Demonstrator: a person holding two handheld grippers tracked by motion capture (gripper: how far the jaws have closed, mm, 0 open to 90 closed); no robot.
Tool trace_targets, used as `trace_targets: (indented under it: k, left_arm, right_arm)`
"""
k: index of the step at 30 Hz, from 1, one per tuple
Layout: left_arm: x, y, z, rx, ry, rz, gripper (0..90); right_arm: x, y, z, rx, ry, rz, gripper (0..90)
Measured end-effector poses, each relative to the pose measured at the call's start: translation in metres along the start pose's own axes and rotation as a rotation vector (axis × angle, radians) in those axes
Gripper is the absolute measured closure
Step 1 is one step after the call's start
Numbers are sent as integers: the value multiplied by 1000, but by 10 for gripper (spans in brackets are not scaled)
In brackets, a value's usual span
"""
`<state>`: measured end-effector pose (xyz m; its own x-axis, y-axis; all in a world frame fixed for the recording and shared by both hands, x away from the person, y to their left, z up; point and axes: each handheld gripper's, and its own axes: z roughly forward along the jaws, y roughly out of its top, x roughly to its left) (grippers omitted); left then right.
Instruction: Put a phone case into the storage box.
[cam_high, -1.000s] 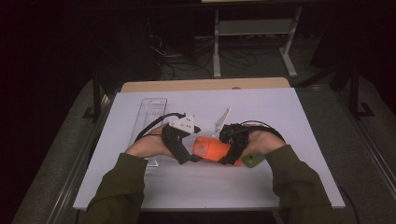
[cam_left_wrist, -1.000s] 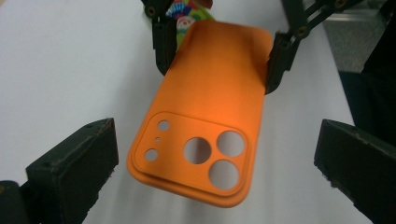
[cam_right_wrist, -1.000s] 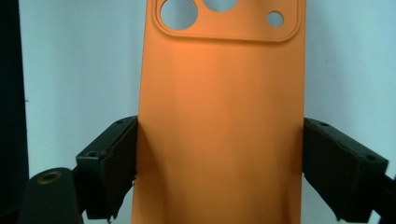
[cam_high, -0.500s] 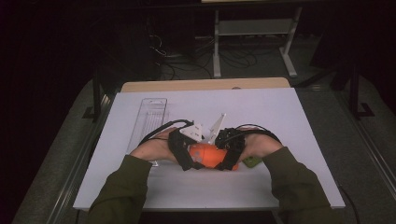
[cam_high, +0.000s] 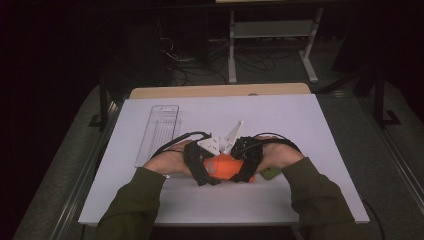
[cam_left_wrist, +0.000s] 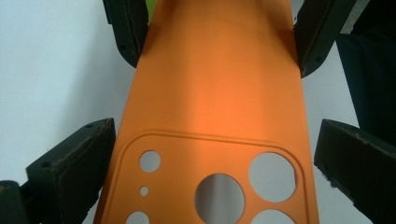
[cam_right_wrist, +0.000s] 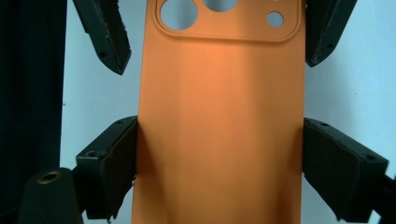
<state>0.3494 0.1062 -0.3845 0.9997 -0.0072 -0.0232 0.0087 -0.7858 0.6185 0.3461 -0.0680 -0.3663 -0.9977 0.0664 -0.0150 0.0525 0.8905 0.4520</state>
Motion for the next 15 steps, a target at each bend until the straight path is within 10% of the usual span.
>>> trace_targets:
  k: [15]
  left_arm:
    - [3, -1, -4, -2, -8, 39, 129]
  right_arm:
    - [2, 2, 1, -11, 11, -1, 149]
